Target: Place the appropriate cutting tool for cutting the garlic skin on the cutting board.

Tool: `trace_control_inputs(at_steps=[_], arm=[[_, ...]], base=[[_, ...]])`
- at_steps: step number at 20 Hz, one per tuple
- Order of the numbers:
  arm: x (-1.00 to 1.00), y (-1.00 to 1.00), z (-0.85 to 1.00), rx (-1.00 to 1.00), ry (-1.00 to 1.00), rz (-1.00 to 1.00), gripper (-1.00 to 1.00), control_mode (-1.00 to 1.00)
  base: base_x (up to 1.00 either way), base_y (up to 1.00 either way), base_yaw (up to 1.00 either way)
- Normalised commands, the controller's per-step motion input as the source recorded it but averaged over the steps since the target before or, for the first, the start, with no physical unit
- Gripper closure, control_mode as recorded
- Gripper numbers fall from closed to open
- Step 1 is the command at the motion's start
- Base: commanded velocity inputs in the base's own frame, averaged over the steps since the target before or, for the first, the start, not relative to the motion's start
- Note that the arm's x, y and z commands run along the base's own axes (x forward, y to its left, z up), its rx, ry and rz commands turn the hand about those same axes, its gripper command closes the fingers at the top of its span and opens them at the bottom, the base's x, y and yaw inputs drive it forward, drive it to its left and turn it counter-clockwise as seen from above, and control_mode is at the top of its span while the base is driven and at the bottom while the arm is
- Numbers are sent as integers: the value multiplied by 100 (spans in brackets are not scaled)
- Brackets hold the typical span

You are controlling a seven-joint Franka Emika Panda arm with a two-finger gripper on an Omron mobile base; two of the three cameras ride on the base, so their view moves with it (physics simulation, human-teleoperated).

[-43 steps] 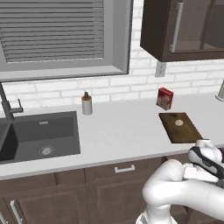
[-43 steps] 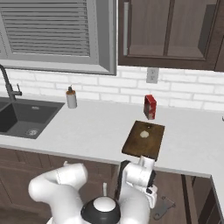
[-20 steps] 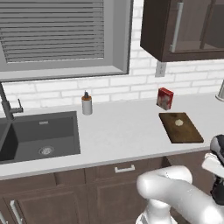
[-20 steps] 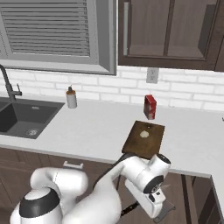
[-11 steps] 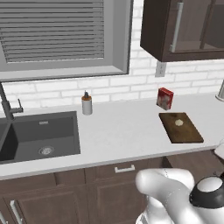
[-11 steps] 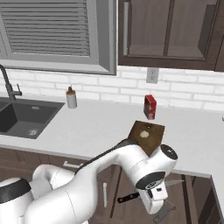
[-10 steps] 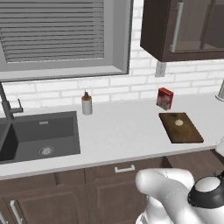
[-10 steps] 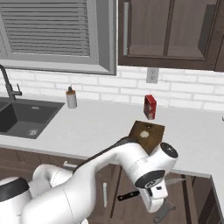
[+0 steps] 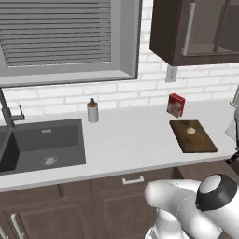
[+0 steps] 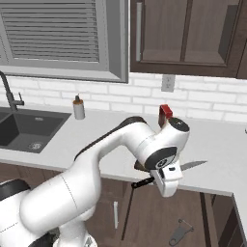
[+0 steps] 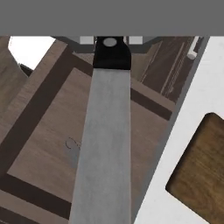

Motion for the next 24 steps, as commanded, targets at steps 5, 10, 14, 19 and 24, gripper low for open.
trace_control_inputs(at_steps=[5,10,14,19,24], arm=[[86,-11,2,0,0,0,100,-100],[88,-7,-11,0,0,0,100,-100],[84,0,-31,0,0,1,100,-100],[68,0,-49,0,1,1,100,-100],[54,6,-48,0,1,0,100,-100]], base=[[0,0,0],[0,0,0],[0,0,0],[0,0,0],[0,0,0]])
